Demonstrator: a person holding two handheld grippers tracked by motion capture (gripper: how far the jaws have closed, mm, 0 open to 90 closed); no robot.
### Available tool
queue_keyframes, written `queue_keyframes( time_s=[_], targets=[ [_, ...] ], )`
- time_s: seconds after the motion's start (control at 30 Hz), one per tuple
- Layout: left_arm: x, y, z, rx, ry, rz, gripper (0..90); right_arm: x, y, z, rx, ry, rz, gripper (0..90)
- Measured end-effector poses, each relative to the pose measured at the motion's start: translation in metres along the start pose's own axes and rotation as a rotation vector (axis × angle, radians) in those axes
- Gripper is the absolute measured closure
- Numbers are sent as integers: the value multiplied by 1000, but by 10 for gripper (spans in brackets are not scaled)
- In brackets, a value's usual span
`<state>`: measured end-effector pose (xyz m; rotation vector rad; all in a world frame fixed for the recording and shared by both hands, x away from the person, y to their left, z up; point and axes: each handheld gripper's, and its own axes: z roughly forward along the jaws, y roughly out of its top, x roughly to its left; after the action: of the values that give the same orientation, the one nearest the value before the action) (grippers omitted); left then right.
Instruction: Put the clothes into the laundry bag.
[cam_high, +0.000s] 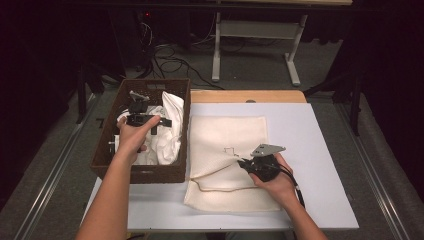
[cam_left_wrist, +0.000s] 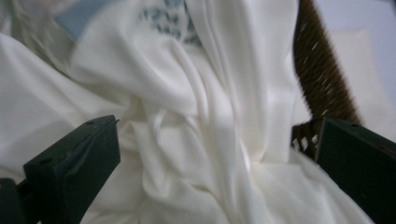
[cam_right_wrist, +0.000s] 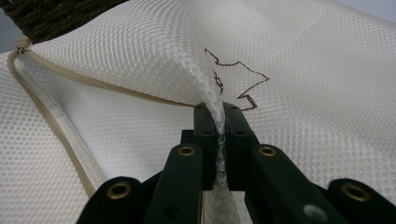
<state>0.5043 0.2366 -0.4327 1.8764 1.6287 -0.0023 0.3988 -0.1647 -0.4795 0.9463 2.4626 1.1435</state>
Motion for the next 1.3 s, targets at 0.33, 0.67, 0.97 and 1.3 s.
queue_keyframes(
  time_s=[0.33,0.67,0.97,1.3],
  targets=[
    [-14,-13,53,311,270,167,4,0,-1,1,5,2,0,871],
    [2,-5,17,81,568,78,0,-2,-1,2,6,3,2,870],
    [29,-7,43,218,332,-61,0,0,-2,3,16,1,4,870],
    [14,-5,49,231,175,-18,1,-1,-2,5,20,11,7,870]
  ],
)
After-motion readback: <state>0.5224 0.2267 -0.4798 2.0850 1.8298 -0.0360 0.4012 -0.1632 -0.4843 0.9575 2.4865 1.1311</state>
